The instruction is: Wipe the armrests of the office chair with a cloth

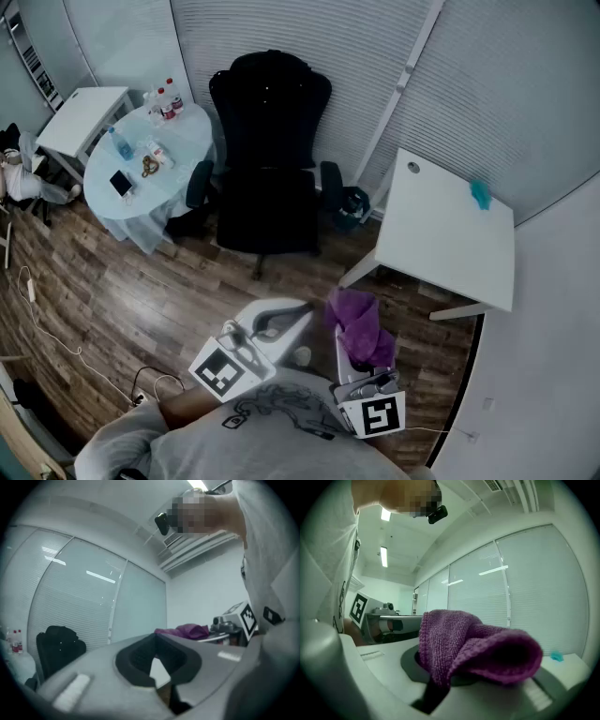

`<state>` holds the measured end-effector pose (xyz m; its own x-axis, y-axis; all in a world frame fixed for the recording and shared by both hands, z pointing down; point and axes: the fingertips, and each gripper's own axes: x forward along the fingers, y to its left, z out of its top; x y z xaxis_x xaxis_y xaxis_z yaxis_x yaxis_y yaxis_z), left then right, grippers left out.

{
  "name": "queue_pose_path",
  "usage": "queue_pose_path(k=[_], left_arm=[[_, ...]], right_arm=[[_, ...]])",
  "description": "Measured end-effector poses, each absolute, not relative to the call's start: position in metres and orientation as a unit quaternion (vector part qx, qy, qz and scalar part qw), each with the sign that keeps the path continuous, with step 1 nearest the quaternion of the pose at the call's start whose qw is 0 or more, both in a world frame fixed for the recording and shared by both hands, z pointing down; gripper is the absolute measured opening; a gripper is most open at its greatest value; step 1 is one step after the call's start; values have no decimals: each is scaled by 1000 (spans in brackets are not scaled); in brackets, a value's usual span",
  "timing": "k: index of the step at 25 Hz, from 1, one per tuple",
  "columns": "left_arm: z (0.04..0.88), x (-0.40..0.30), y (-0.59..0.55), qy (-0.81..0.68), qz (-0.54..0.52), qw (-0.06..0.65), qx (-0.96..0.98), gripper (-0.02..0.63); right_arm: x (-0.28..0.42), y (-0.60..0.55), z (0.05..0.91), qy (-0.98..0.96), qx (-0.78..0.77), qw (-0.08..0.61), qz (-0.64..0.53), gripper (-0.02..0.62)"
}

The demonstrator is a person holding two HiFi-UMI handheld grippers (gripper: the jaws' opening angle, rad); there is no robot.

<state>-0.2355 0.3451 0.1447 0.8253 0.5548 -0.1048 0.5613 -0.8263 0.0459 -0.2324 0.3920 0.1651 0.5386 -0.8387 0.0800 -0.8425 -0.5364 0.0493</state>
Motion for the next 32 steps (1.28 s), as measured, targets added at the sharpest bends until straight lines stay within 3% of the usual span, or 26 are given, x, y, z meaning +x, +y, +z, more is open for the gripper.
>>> queue_pose_path(k=[15,32], left_arm=[[153,-208,402,293,-23,46,955,2],[167,-189,429,287,-19,51,957,2]], right_arm=[[-202,449,162,-472,881,1,27,29],[-189,474,183,-484,874,20,38,29]])
